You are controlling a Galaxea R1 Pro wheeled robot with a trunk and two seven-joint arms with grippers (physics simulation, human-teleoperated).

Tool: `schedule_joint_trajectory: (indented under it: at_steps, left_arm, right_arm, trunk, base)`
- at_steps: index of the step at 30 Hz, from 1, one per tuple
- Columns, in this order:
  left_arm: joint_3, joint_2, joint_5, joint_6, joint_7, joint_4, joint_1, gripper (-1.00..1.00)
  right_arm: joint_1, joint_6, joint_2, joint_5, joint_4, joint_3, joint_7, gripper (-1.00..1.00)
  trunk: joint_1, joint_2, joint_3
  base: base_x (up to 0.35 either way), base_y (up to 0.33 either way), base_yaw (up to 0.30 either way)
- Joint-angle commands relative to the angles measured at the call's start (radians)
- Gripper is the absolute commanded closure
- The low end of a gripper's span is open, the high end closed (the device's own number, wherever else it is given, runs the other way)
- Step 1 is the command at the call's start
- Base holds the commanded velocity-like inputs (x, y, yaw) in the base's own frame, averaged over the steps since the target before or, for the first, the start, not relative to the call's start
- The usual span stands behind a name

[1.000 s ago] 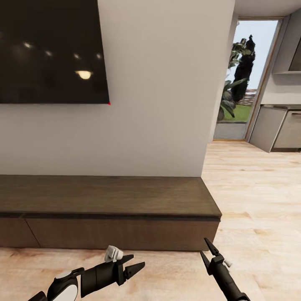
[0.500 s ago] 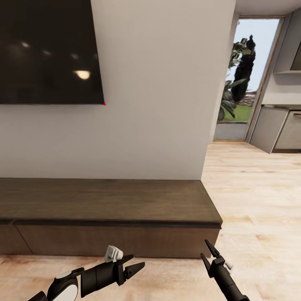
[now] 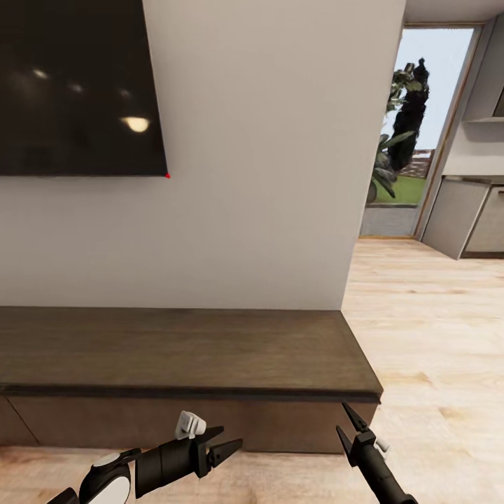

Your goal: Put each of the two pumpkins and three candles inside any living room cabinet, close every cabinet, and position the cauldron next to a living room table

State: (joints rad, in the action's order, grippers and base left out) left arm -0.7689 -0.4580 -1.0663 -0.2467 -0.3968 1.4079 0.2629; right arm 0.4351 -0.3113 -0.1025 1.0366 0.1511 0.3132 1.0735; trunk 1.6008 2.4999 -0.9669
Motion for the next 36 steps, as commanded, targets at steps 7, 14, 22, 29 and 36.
schedule_joint_trajectory:
  at_steps: [7, 14, 22, 29, 36]
  left_arm:
    - [-0.001, -0.001, -0.011, -0.006, 0.000, 0.000, 0.001, -1.00]
    - [-0.001, -0.001, -0.011, -0.006, 0.000, 0.000, 0.001, -1.00]
    - [-0.001, -0.001, -0.011, -0.006, 0.000, 0.000, 0.001, -1.00]
    - [-0.001, -0.001, -0.011, -0.006, -0.001, 0.000, 0.001, -1.00]
    - [-0.001, -0.001, -0.011, -0.006, -0.001, 0.000, 0.001, -1.00]
  right_arm:
    - [0.000, -0.010, 0.000, 0.010, -0.001, -0.003, 0.002, -1.00]
    - [0.001, -0.009, 0.000, 0.010, -0.001, -0.003, 0.001, -1.00]
    - [0.000, -0.009, 0.000, 0.010, -0.001, -0.003, 0.001, -1.00]
    - [0.000, -0.009, 0.000, 0.010, -0.001, -0.003, 0.001, -1.00]
    - [0.001, -0.010, 0.000, 0.010, -0.001, -0.002, 0.000, -1.00]
  trunk:
    - [0.000, 0.000, -0.001]
    - [0.000, 0.000, -0.001]
    - [0.001, 0.001, -0.009]
    - [0.002, 0.002, -0.020]
    - [0.003, 0.002, -0.032]
  base:
    - [0.130, 0.000, 0.000]
    - [0.135, 0.000, 0.000]
    - [0.014, 0.000, 0.000]
    - [0.002, 0.000, 0.000]
    - [0.000, 0.000, 0.000]
